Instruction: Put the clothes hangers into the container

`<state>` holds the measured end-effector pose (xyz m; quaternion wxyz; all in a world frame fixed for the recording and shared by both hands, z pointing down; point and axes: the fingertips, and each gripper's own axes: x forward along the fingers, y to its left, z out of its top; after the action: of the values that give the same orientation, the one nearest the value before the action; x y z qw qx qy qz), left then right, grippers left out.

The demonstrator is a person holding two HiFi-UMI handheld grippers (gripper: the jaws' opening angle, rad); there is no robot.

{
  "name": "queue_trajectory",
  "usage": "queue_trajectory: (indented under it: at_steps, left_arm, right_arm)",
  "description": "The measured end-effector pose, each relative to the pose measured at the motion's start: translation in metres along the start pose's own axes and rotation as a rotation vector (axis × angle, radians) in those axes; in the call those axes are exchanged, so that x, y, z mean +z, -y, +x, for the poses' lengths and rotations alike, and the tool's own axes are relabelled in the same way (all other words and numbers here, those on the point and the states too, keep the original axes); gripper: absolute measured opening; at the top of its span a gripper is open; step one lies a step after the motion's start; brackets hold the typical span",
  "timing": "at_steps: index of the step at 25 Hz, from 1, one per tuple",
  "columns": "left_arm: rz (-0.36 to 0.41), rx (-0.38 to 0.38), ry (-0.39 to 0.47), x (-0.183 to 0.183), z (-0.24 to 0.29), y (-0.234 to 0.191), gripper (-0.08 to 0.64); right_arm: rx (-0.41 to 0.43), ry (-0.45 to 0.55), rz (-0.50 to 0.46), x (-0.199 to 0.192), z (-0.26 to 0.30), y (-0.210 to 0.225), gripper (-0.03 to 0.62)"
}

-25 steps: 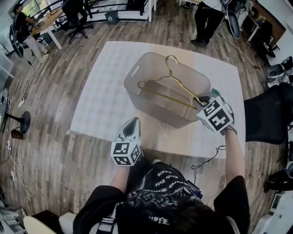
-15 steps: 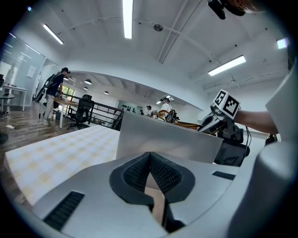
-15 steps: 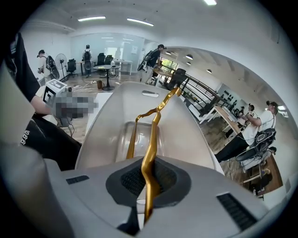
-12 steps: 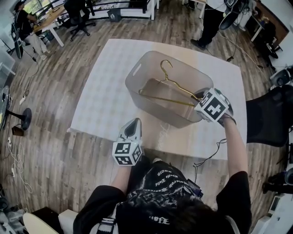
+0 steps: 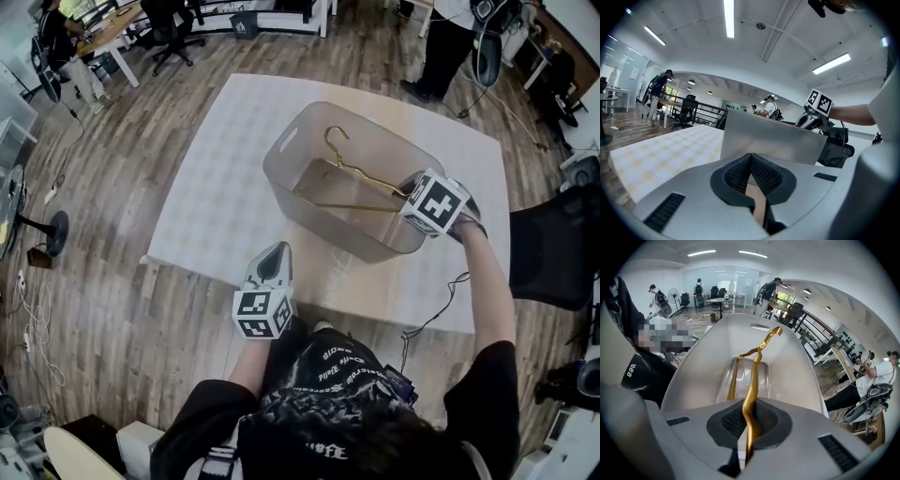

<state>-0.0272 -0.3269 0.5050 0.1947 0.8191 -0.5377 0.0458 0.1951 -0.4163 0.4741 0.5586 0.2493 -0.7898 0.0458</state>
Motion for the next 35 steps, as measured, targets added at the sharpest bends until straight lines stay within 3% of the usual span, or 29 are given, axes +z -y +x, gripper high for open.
queue_trajectory:
  at_steps: [7,19,33,34,35]
  left_arm:
    - [0.002,0.006,-0.006,-0.002,0.003,-0.005,0.020]
    - [0.008,0.009,-0.018,0.001,0.011,-0.008,0.020]
    - [-0.028,-0.004,-0.029,-0.003,0.012,-0.010,0.020]
    - [-0.036,-0.007,-0.031,-0.004,0.012,-0.010,0.020]
    - [-0.047,-0.011,-0.033,-0.004,0.011,-0.010,0.020]
  right_arm:
    - [0.022,-0.049,-0.067,0.010,0.018,0.007,0.008]
    - [0.000,-0.141,-0.130,-0.007,0.034,0.027,0.008]
    - [-0.044,-0.171,-0.067,-0.018,0.044,0.039,0.012]
    - [-0.045,-0.158,-0.051,-0.017,0.043,0.039,0.020]
    - [-0.044,-0.146,-0.031,-0.016,0.042,0.040,0.073]
